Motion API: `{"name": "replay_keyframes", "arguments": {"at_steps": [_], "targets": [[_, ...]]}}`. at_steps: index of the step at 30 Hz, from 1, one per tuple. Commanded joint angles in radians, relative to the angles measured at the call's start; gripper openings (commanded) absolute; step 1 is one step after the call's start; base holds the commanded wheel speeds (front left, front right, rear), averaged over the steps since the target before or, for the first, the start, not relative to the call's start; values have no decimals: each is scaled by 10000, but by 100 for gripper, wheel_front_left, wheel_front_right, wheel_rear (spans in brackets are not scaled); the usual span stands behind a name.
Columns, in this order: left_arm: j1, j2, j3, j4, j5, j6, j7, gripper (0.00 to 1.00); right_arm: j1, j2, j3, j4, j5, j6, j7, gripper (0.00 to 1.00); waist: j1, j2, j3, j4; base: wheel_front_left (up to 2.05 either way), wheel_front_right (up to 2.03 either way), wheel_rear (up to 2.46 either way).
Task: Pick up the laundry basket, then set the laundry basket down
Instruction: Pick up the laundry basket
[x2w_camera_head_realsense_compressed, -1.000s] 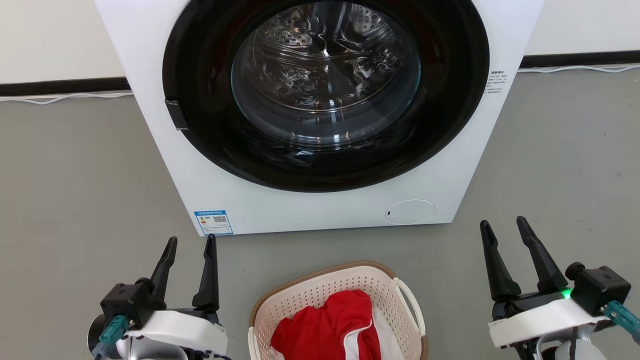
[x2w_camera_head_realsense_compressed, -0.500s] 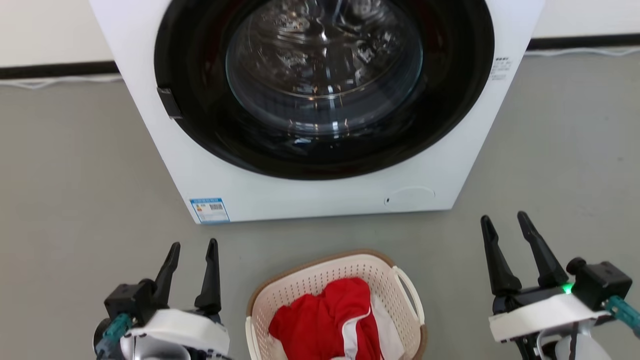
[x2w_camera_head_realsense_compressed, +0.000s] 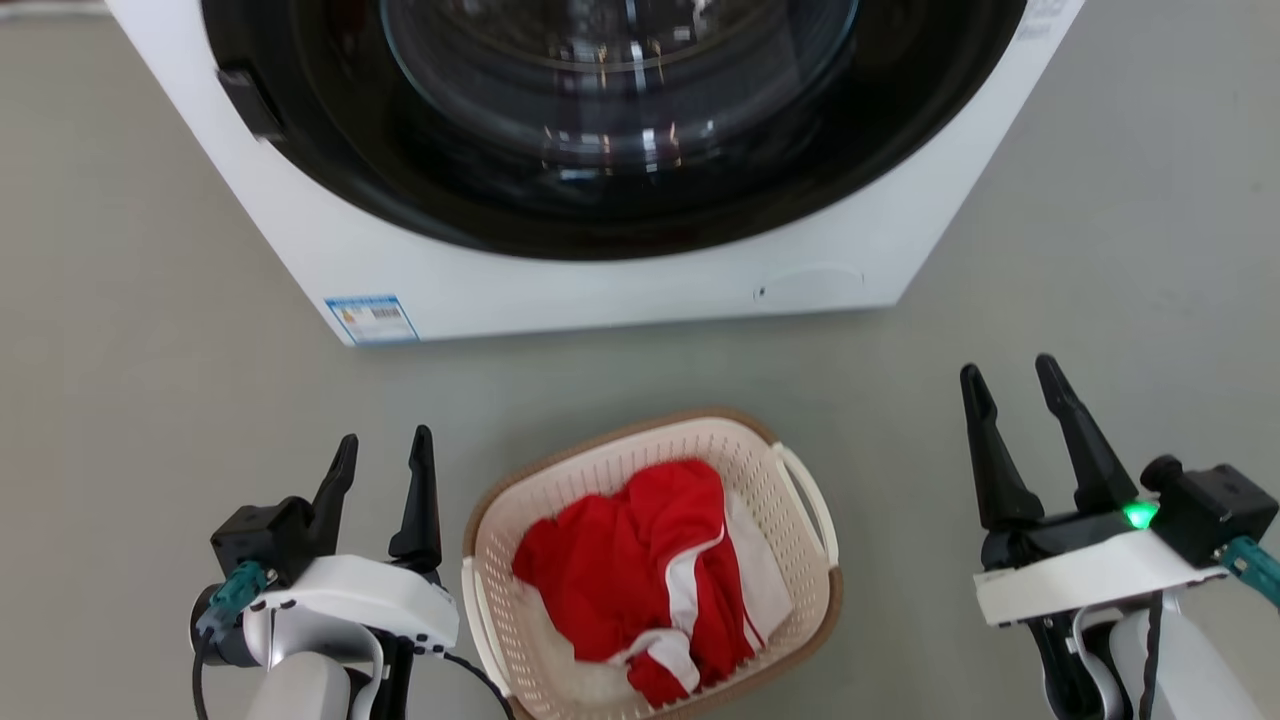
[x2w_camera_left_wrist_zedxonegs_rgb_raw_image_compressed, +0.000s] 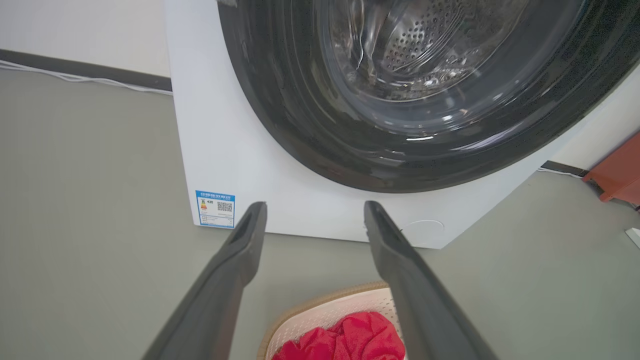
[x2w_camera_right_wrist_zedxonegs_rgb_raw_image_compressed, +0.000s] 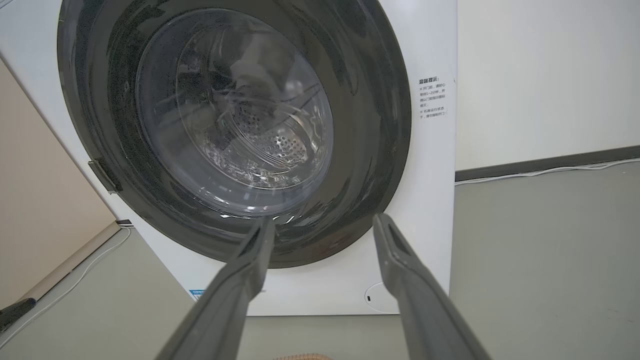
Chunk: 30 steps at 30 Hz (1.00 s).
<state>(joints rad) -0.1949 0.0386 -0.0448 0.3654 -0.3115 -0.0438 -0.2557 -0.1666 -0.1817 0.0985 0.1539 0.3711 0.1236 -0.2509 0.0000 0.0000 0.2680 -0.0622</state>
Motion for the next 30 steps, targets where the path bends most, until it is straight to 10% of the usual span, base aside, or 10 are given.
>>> {"name": "replay_keyframes", "arguments": {"at_steps": [1, 30], "targets": [[-392, 116, 314, -59, -64, 63, -61, 100, -278, -145, 226, -298, 55, 71, -109, 100, 0, 0, 421, -79, 0, 0, 0], [-3599, 116, 207, 7812, -1350, -252, -61, 100, -1510, -266, 718, -455, 270, 71, -109, 100, 0, 0, 3212, -634, 0, 0, 0]]}}
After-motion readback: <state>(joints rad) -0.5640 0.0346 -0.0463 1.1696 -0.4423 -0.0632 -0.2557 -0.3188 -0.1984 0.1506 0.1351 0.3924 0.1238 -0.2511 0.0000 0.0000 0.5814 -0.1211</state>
